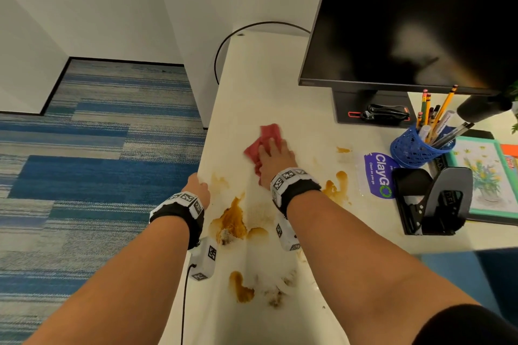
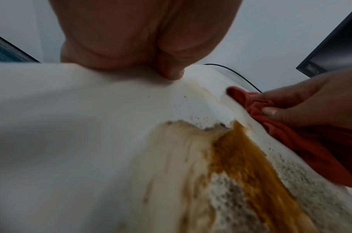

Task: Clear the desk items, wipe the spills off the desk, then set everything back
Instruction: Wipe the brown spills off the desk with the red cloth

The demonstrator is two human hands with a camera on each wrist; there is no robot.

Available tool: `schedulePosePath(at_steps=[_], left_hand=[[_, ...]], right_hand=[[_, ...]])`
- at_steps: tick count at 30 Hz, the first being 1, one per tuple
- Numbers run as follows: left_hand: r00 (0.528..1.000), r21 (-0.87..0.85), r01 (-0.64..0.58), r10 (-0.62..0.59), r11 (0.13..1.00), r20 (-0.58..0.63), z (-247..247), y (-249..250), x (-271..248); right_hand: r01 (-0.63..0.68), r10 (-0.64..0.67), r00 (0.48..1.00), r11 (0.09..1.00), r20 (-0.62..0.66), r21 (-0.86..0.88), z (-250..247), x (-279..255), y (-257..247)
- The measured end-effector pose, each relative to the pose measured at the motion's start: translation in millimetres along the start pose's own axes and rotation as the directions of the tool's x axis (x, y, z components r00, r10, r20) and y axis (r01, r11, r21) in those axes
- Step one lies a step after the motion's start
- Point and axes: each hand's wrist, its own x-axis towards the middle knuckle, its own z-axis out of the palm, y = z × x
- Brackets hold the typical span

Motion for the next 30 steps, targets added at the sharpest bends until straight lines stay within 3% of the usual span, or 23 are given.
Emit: schedulePosePath(at_steps=[2,5,9,12,14,19,30], left_hand=[[1.0,-0.032,0.002,-0.003,0.999,-0.014,0.3,0.2,0.7],[1.0,-0.008,0.0,0.0,1.0,-0.005,0.4,-0.4,2.6],[1.0,-0.008,-0.023,0.023,1.0,-0.018,1.2,-1.0,3.0],[0.999,-0.047,-0.019,0.018,0.999,-0.035,2.0,-1.5,3.1],[0.999,-0.055,-0.022,0.02,0.998,-0.041,2.3,-1.7,3.8],[1.0,-0.037,-0.004,0.003,0.999,-0.027,2.6,-0.9,7.5],[1.0,-0.03,-0.015,0.014,0.999,-0.027,2.9,-3.4,8.7]], right_hand=[[0.114,-0.114,0.993,0.993,0.012,-0.004,5.8,-8.8,-8.8],[0.065,-0.066,0.997,0.997,0.034,0.031,5.4,-13.3,2.4],[-0.252,0.249,0.968,0.955,0.038,0.159,-0.8,-14.5,47.7],[-0.524,0.525,0.849,0.825,0.054,0.211,2.4,-12.6,64.7],[-0.612,0.607,0.788,0.752,0.103,0.245,5.3,-3.7,52.7],[-0.572,0.551,0.82,0.801,0.157,0.177,21.6,1.9,21.2],[-0.607,0.594,0.795,0.774,0.124,0.183,-15.3,0.9,95.3]])
